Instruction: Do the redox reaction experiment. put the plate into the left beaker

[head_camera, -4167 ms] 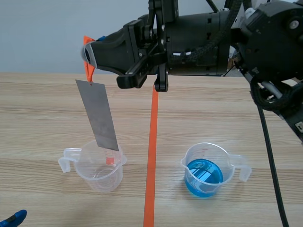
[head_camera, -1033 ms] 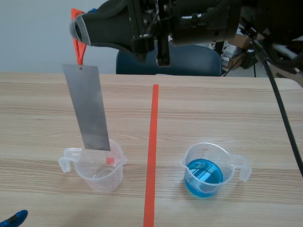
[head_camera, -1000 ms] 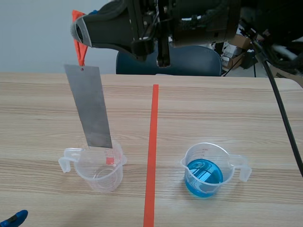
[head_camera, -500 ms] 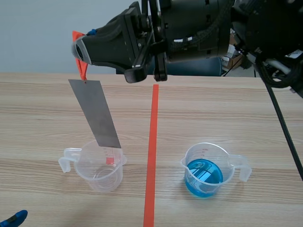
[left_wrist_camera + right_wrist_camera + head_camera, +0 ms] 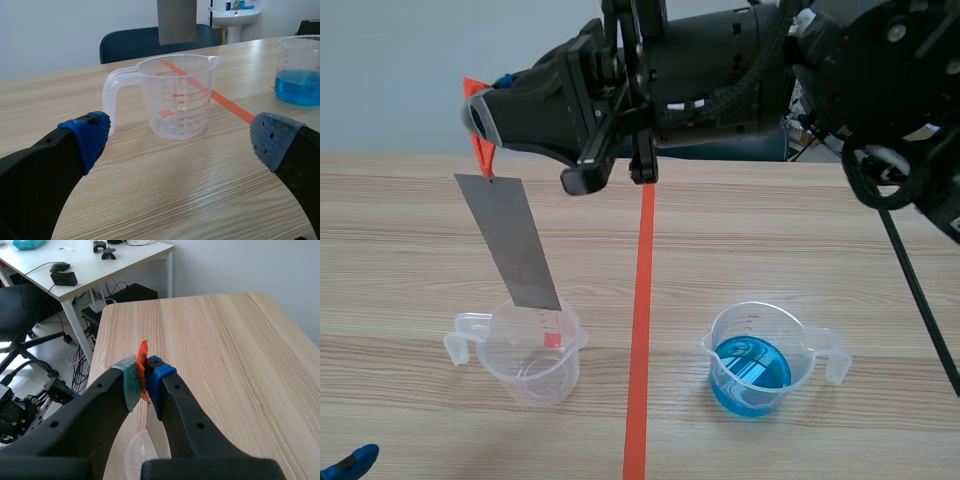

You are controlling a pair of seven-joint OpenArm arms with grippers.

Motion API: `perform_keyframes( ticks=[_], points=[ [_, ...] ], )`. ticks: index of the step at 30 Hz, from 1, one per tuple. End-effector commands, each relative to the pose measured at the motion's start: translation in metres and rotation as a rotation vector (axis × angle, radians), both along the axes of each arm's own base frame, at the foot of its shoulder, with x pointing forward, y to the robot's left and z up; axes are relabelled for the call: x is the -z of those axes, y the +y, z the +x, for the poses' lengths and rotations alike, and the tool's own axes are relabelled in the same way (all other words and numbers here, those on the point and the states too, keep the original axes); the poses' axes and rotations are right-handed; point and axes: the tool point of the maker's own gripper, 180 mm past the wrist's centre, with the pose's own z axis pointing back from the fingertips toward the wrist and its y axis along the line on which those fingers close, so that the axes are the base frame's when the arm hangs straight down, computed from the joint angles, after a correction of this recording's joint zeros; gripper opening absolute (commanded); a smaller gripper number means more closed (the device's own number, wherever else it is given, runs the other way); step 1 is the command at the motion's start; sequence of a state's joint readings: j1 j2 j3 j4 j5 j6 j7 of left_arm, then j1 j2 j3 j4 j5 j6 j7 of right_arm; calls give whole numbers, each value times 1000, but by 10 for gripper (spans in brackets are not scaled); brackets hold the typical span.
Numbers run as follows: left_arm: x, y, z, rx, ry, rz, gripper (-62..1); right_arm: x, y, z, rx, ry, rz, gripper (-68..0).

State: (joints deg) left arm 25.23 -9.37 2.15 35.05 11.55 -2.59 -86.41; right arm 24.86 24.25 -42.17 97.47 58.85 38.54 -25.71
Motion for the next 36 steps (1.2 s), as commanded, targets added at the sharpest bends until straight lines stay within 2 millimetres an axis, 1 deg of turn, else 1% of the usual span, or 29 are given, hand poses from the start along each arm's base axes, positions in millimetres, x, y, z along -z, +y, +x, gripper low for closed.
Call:
perform_keyframes(
  ticks=[1, 11, 23, 26, 32, 36],
  points=[
    [-9, 0, -1, 4, -44, -13, -22, -4, 4, 3, -2, 0, 22, -671],
    [-9, 0, -1, 4, -44, -13, -22, 11, 11, 15, 26, 46, 18, -671],
    [-9, 0, -1, 4, -44, -13, -22, 37, 17, 30, 67, 97, -15, -671],
    [-9, 0, -1, 4, -44, -13, -22, 41, 20, 27, 59, 97, -23, -671],
    [-9, 0, -1, 4, -44, -13, -22, 50, 29, 14, 17, 109, -46, -671],
    [-9, 0, -1, 4, -44, -13, -22, 58, 32, 10, 8, 104, -58, -671]
  ],
)
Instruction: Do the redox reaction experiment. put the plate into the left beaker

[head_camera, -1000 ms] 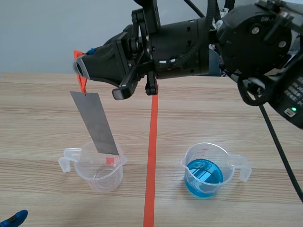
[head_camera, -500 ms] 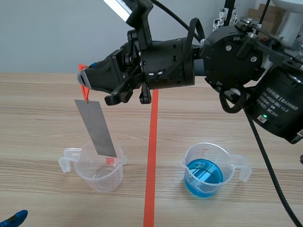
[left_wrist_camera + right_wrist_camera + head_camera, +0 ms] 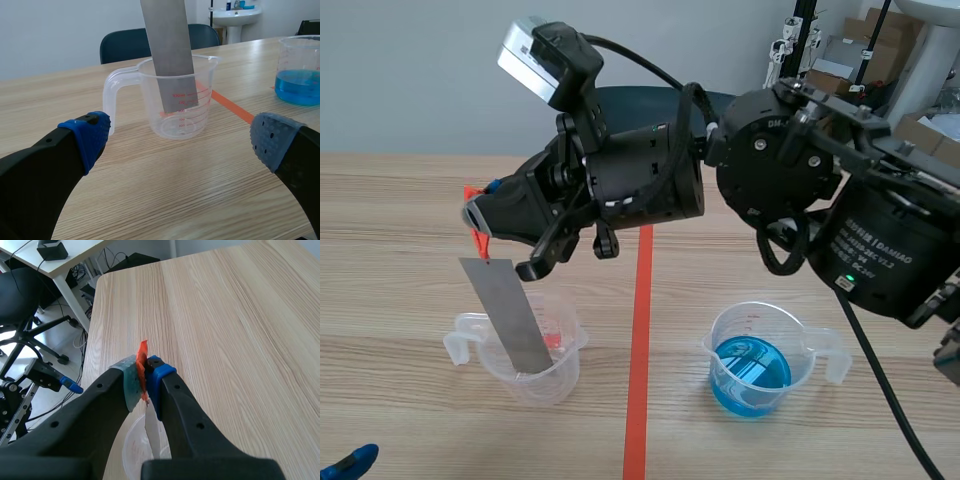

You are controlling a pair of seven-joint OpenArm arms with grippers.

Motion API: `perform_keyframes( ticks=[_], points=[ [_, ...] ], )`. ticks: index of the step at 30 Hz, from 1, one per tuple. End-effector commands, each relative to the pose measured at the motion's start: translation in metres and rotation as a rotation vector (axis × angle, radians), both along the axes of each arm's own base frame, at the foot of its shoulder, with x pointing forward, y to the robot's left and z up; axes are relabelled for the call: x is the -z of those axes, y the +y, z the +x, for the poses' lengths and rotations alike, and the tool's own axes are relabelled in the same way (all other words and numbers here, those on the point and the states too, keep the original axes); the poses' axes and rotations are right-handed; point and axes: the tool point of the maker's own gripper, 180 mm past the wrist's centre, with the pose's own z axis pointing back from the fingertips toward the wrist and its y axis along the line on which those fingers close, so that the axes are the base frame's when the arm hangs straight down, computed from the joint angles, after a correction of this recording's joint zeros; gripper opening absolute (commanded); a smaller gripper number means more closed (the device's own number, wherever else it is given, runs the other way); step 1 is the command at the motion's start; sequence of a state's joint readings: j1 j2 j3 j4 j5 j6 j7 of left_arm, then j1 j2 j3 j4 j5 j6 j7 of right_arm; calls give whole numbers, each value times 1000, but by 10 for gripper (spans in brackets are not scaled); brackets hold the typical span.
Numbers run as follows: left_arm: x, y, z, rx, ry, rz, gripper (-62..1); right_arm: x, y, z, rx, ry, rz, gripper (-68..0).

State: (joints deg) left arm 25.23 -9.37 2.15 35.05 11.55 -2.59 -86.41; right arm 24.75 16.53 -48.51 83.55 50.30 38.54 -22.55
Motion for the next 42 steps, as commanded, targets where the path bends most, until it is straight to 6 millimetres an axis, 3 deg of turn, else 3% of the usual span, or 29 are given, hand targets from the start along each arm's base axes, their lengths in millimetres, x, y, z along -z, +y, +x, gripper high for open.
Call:
perform_keyframes(
  ticks=[1, 14, 26, 31, 42],
  points=[
    [-9, 0, -1, 4, -44, -13, -22, -8, 2, 3, 3, -12, 30, -671],
    [-9, 0, -1, 4, -44, -13, -22, 6, -4, 15, 47, 5, 31, -671],
    [-9, 0, -1, 4, -44, -13, -22, 12, 5, 2, 5, -16, 24, -671],
    [-9, 0, -1, 4, -44, -13, -22, 6, 6, 4, 16, -22, 60, -671],
    [-9, 0, -1, 4, -44, -13, -22, 12, 3, 5, 16, -52, 25, -671]
  ],
)
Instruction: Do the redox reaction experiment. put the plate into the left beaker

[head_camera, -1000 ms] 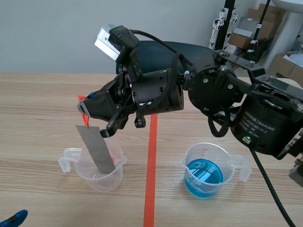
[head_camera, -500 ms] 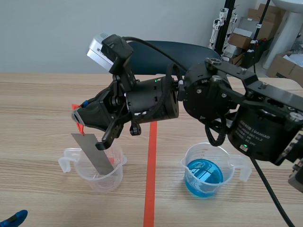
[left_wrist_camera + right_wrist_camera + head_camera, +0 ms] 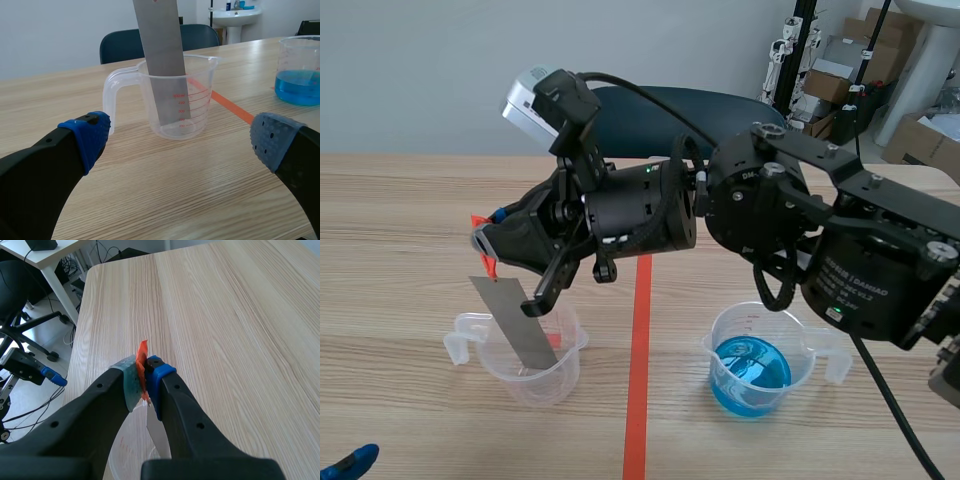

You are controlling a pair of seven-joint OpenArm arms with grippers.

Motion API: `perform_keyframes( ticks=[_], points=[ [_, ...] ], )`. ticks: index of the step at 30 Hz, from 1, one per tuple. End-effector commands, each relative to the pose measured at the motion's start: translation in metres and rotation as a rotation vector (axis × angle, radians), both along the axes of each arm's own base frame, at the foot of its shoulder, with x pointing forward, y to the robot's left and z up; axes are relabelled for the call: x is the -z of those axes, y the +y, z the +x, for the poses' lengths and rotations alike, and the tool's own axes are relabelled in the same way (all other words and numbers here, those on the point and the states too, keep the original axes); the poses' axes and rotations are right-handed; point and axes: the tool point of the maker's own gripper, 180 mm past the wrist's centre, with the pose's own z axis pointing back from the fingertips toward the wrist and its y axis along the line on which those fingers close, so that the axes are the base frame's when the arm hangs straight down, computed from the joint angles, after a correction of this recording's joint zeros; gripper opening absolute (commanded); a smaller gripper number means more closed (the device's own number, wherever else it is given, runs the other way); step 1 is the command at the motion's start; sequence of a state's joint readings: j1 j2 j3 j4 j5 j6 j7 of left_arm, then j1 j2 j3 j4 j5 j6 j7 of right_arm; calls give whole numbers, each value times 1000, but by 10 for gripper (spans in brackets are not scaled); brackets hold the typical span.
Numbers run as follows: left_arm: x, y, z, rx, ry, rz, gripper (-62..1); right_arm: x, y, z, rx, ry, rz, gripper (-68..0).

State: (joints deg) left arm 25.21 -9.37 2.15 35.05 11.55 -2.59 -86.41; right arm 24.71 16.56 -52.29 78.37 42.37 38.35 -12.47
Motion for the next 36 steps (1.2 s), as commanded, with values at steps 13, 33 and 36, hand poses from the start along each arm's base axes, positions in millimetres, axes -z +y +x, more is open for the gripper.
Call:
perform_keyframes(
  ticks=[13, 33, 36],
  points=[
    [-9, 0, -1, 4, -43, -13, -22, -16, -1, 7, 17, -28, 53, 4],
    [-9, 0, -1, 4, -43, -13, -22, -16, -1, 7, 16, -29, 53, 4],
    [-9, 0, -1, 4, -43, -13, -22, -17, -1, 7, 16, -29, 56, 4]
  ],
)
